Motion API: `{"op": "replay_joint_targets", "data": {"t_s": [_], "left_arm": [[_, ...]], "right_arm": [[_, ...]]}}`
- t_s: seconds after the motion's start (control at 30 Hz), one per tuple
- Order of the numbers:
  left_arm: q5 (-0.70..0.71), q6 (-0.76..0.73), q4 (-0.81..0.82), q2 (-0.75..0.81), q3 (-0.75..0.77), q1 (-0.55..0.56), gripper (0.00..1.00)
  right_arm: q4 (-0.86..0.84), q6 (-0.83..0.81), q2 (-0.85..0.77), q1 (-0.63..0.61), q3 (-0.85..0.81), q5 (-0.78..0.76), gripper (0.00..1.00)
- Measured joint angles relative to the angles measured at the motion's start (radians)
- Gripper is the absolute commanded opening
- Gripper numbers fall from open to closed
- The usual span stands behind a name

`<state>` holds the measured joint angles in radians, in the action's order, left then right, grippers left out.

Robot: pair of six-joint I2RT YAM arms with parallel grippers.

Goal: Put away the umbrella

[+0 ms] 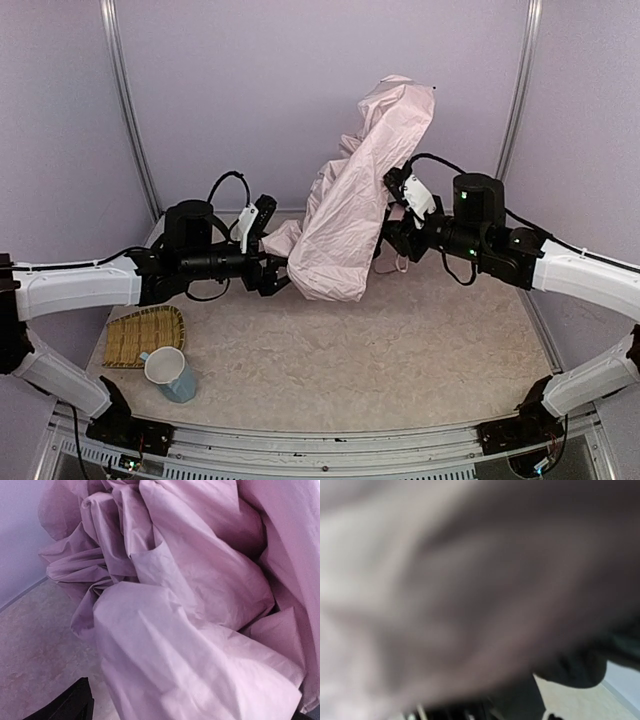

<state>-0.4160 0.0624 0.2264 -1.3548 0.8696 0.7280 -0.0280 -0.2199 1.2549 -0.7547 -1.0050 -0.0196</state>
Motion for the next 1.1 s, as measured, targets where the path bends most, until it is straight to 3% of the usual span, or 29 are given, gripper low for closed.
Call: {"op": "replay_joint_targets", "data": {"t_s": [0.13, 0.23, 0.3, 0.5, 0.67, 0.87, 1.1], "left_arm": [[-0.009, -0.007, 0.044, -0.051, 0.000, 0.014, 0.60], [-0.026, -0.013, 0.071, -0.089, 0.004, 0.021, 0.32], [-0.039, -0.024, 0.087, -0.118, 0.008, 0.024, 0.19], [-0.051, -0.048, 0.140, -0.189, 0.014, 0.023, 0.12], [-0.056, -0.081, 0.186, -0.239, 0.024, 0.012, 0.00], [-0.060, -0.117, 0.253, -0.311, 0.053, -0.021, 0.00], [-0.110, -0.140, 0.309, -0.454, 0.103, -0.055, 0.00]], "right_arm": [[0.022, -0.004, 0.023, 0.000, -0.023, 0.043, 0.00], [0.039, -0.007, 0.026, 0.004, -0.026, 0.098, 0.00], [0.043, -0.012, 0.026, 0.005, -0.028, 0.156, 0.00], [0.085, -0.019, 0.026, 0.017, -0.056, 0.348, 0.00], [0.097, -0.013, 0.025, 0.027, -0.062, 0.467, 0.00], [0.077, 0.022, 0.020, 0.028, 0.006, 0.563, 0.00], [0.004, 0.048, 0.023, -0.026, 0.173, 0.537, 0.00]]}}
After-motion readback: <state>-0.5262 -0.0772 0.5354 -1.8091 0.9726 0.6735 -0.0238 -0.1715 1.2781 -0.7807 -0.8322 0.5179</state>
